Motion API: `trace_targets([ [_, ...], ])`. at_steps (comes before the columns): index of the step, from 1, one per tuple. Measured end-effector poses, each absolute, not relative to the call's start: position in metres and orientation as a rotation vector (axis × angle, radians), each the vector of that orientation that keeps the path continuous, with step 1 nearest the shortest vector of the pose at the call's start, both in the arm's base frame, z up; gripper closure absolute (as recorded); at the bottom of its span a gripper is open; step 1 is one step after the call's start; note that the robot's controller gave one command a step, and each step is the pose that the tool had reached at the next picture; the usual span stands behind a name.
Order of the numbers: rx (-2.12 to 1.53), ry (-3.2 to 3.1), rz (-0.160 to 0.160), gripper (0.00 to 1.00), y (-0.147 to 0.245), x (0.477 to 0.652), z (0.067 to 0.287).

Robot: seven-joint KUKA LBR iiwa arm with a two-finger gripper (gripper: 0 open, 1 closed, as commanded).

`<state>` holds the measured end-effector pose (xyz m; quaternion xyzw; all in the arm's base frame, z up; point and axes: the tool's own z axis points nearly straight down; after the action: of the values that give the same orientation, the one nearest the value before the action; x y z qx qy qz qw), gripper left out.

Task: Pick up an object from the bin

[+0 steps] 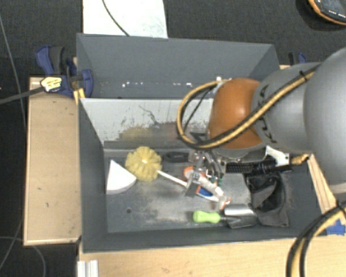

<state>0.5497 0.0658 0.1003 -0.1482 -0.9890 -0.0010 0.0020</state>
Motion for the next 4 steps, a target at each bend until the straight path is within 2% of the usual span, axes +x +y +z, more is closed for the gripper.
trace_targets([
  [1, -0.804, -3.043, -0.007, 0.0, 0.0582, 0.5474, 0.0704],
  [2, -0.76, -3.052, -0.004, 1.0, 0.0575, 0.5472, 0.0703],
  [4, -0.749, -3.051, -0.003, 1.0, 0.0573, 0.5464, 0.0726],
])
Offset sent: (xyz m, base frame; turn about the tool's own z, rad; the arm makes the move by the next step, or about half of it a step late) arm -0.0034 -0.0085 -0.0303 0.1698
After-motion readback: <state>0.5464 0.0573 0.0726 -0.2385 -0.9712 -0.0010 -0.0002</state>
